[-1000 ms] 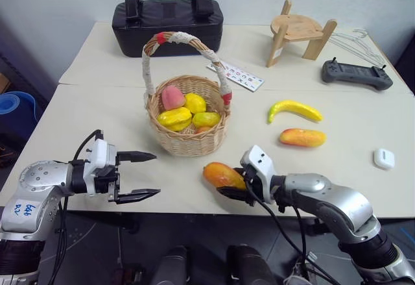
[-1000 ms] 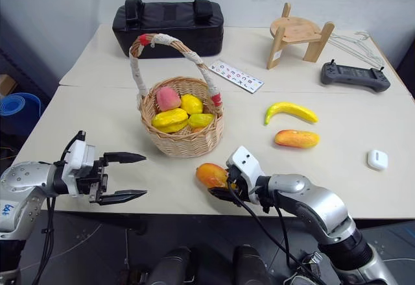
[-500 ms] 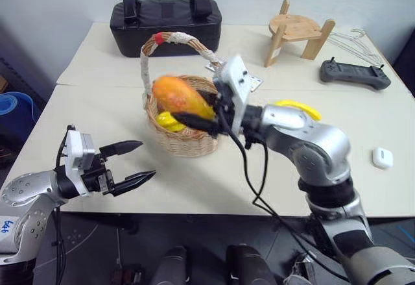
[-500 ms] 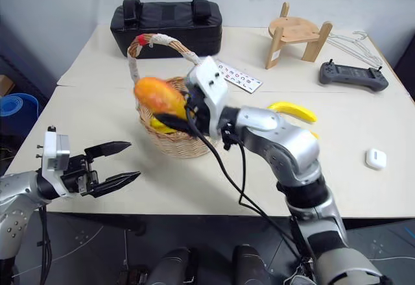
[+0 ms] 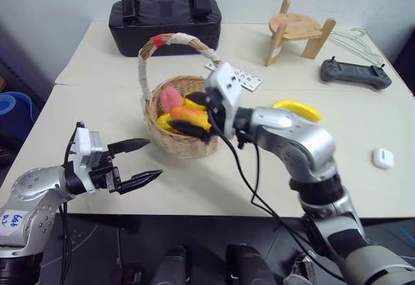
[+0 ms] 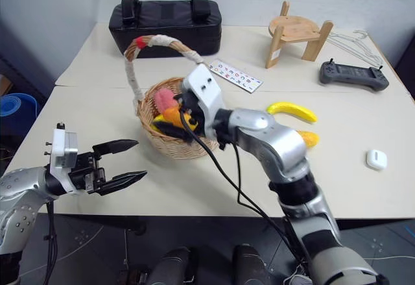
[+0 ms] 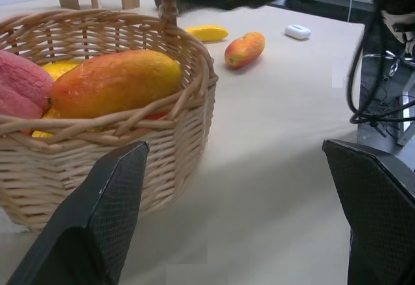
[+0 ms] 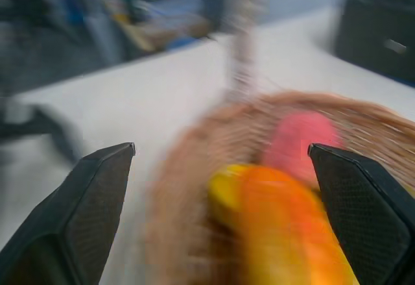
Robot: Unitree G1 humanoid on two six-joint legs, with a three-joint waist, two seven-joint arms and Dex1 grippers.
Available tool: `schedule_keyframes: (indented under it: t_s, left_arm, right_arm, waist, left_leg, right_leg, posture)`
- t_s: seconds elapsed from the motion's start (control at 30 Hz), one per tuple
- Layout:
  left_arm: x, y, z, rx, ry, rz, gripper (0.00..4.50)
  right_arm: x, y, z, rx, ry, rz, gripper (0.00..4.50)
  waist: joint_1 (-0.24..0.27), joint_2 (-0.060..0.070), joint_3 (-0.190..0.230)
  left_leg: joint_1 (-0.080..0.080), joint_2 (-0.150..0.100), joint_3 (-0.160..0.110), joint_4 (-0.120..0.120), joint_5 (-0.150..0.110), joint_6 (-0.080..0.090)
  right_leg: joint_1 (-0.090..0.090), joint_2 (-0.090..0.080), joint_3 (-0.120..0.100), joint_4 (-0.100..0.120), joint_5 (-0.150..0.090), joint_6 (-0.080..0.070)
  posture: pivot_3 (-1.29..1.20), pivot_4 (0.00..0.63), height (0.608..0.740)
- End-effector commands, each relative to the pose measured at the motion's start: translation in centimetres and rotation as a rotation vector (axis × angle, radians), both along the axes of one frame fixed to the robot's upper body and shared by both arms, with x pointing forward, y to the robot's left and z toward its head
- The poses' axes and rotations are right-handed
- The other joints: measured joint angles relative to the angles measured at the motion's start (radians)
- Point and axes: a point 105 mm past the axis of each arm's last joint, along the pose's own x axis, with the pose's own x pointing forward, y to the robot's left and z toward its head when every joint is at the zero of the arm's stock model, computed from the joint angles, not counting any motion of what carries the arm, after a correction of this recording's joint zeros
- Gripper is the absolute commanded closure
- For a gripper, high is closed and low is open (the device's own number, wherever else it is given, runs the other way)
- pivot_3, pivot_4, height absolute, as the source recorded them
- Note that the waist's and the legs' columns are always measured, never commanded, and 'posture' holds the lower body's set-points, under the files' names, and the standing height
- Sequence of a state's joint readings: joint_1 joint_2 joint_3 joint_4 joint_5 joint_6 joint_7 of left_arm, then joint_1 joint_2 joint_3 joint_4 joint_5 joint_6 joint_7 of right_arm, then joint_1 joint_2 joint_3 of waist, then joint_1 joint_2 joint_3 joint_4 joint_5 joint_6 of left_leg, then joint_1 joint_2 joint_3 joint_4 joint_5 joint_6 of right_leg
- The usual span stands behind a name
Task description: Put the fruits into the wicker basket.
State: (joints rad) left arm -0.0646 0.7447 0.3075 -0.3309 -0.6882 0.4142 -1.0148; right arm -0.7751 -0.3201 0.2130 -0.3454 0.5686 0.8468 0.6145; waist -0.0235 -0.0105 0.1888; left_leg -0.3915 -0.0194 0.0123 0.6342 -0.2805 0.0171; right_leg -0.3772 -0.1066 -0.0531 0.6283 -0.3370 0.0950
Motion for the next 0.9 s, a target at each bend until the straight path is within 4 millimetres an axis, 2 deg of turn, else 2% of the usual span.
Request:
schedule_keyframes:
  t_s: [0.03, 0.13, 0.23, 0.3, 0.33, 0.4, 0.47, 0.53, 0.6, 0.73, 0.8, 0.9]
  left_arm:
    - [0.2, -0.6, 0.5, 0.008, -0.033, -0.043, 0.00]
    - [0.7, -1.2, 0.6, 0.013, -0.050, -0.080, 0.00]
    - [1.0, -1.8, 0.8, 0.016, -0.065, -0.112, 0.00]
    - [1.2, -2.5, 0.9, 0.022, -0.075, -0.147, 0.00]
    - [1.3, -3.0, 1.0, 0.027, -0.078, -0.170, 0.00]
    - [1.5, -3.6, 1.0, 0.042, -0.094, -0.202, 0.00]
    - [1.6, -3.8, 1.0, 0.052, -0.105, -0.226, 0.00]
    - [1.8, -4.3, 1.3, 0.054, -0.119, -0.258, 0.00]
    - [2.0, -4.6, 1.7, 0.046, -0.129, -0.276, 0.00]
    - [2.0, -5.4, 2.7, 0.009, -0.125, -0.303, 0.00]
    - [1.8, -5.6, 3.0, 0.011, -0.127, -0.315, 0.00]
    - [1.6, -5.6, 3.1, 0.010, -0.115, -0.317, 0.00]
  right_arm:
    - [-3.2, -3.0, 0.7, 0.036, -0.079, 0.101, 0.04]
    - [-5.0, -6.6, -1.3, 0.011, -0.050, 0.087, 0.04]
    - [-4.9, -10.0, -1.6, 0.095, -0.087, -0.083, 0.04]
    - [-4.9, -14.0, -3.4, 0.055, -0.130, -0.255, 0.04]
    - [-5.1, -16.8, -4.9, -0.006, -0.146, -0.352, 0.04]
    - [-6.1, -21.6, -6.6, -0.059, -0.171, -0.518, 0.04]
    - [-7.0, -25.2, -7.2, -0.035, -0.176, -0.677, 0.04]
    - [-9.0, -28.8, -9.3, -0.136, -0.161, -0.781, 0.04]
    - [-10.4, -30.9, -10.7, -0.189, -0.146, -0.850, 0.04]
    - [-12.1, -33.5, -12.4, -0.265, -0.136, -0.935, 0.04]
    - [-12.0, -33.7, -12.1, -0.262, -0.151, -0.936, 0.04]
    - [-9.6, -32.3, -10.2, -0.269, -0.186, -0.824, 0.04]
  waist:
    - [0.002, 0.000, 0.000]
    - [0.010, 0.000, 0.000]
    - [0.019, 0.000, 0.000]
    - [0.021, 0.000, 0.000]
    - [0.025, -0.001, 0.000]
    - [0.043, -0.001, 0.000]
    - [0.046, -0.001, 0.000]
    - [0.045, -0.001, 0.000]
    - [0.044, -0.001, 0.000]
    - [0.033, -0.001, 0.000]
    - [0.026, 0.000, -0.001]
    - [0.017, 0.001, 0.000]
  left_leg:
    - [0.000, 0.000, 0.000, 0.000, -0.001, 0.001]
    - [0.000, -0.001, 0.001, 0.001, -0.001, 0.002]
    - [0.000, -0.001, 0.001, 0.000, -0.001, 0.002]
    - [0.001, 0.000, 0.004, 0.000, -0.001, 0.001]
    - [0.001, 0.000, 0.004, 0.000, -0.001, 0.001]
    - [0.002, 0.000, 0.004, 0.000, 0.000, 0.001]
    - [0.003, 0.000, 0.007, 0.002, 0.000, 0.002]
    - [0.005, 0.000, 0.010, 0.002, 0.000, 0.004]
    - [0.007, 0.001, 0.010, 0.002, 0.000, 0.006]
    - [0.008, 0.002, 0.011, 0.001, -0.001, 0.005]
    - [0.008, 0.003, 0.011, 0.001, -0.001, 0.004]
    - [0.008, 0.003, 0.011, 0.001, 0.000, 0.002]
  right_leg:
    - [0.000, 0.000, 0.000, -0.001, 0.000, 0.000]
    - [0.001, -0.001, 0.000, -0.002, 0.000, 0.001]
    - [0.002, -0.001, 0.000, -0.003, 0.000, 0.001]
    - [0.001, 0.000, 0.000, -0.003, 0.000, 0.001]
    - [0.002, 0.000, -0.001, -0.003, 0.000, 0.001]
    - [0.003, 0.001, -0.001, -0.004, 0.000, 0.001]
    - [0.003, 0.002, 0.002, -0.004, 0.001, 0.002]
    - [0.003, 0.002, 0.005, -0.003, 0.002, 0.004]
    - [0.005, 0.002, 0.006, -0.003, 0.002, 0.003]
    - [0.005, 0.003, 0.007, -0.002, 0.001, 0.003]
    - [0.004, 0.003, 0.007, -0.002, 0.001, 0.003]
    - [0.004, 0.003, 0.008, -0.002, 0.001, 0.002]
  posture:
    - [0.00, 0.150, 0.740]
    - [0.00, 0.150, 0.740]
    - [0.00, 0.150, 0.740]
    - [0.00, 0.150, 0.740]
    - [0.00, 0.150, 0.740]
    - [0.00, 0.150, 0.740]
    - [0.00, 0.150, 0.740]
    - [0.00, 0.150, 0.740]
    - [0.00, 0.150, 0.740]
    - [0.00, 0.150, 0.740]
    - [0.00, 0.150, 0.740]
    - [0.00, 0.150, 0.740]
